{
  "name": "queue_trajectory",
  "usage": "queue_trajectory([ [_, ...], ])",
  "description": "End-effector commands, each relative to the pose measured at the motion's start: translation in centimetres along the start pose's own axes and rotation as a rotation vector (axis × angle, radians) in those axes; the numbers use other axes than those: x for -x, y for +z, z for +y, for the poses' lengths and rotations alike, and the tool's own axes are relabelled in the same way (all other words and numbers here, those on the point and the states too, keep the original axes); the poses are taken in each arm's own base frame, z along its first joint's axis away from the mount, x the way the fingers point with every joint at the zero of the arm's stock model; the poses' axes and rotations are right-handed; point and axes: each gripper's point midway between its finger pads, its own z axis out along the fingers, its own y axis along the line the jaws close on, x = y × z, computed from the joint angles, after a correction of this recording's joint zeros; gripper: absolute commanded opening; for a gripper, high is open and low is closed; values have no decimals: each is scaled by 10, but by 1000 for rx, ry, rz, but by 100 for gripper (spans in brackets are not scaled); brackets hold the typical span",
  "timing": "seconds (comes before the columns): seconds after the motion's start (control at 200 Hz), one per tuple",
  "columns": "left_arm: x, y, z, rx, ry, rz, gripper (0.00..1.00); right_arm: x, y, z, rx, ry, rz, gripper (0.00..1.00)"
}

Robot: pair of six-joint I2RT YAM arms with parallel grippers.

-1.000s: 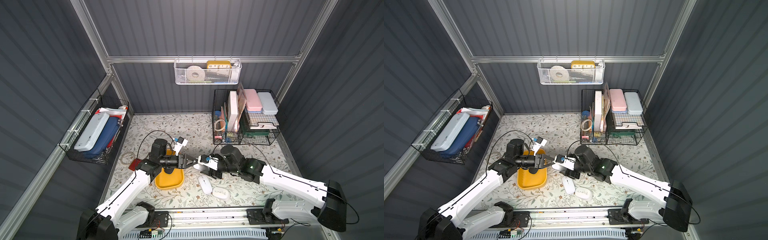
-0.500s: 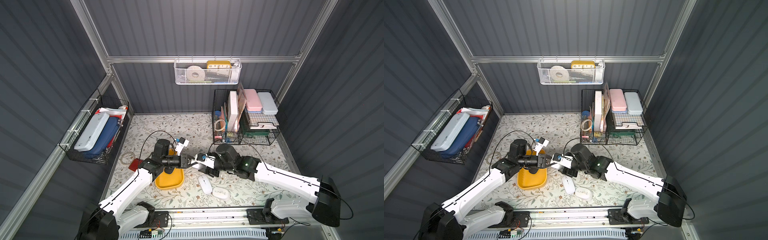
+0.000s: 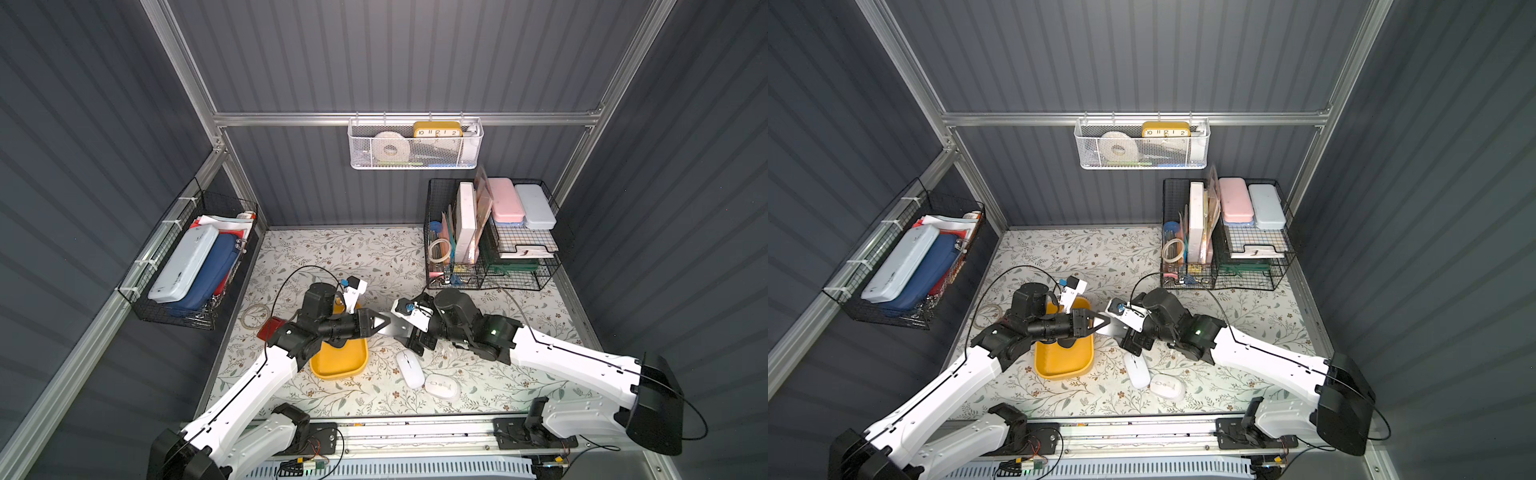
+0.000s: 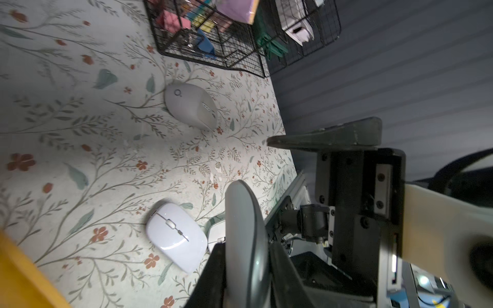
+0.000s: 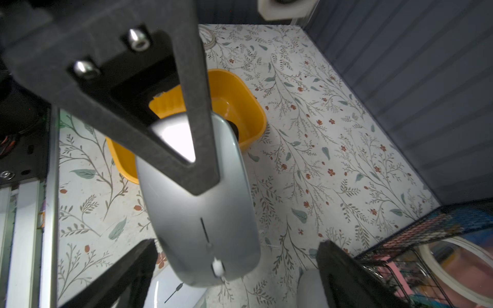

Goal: Put the mouse in the storage box
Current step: Pick up the mouse from the center of the board, then adjust the mouse at the center of the board.

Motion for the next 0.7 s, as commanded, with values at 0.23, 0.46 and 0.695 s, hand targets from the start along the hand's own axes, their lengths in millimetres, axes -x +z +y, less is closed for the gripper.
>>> queue_trajectory([
  [0.23,-4,-64,62,507,-224,-167,0,-5,-5,-21,-126,46,-9,99],
  [0.46,-13,-74,92,652,-303,-190,0,-7,-1,-18,-114,48,1,99],
  [0.695,-10,-60,120,739,-327,-192,0,-8,-4,-19,-120,48,2,99],
])
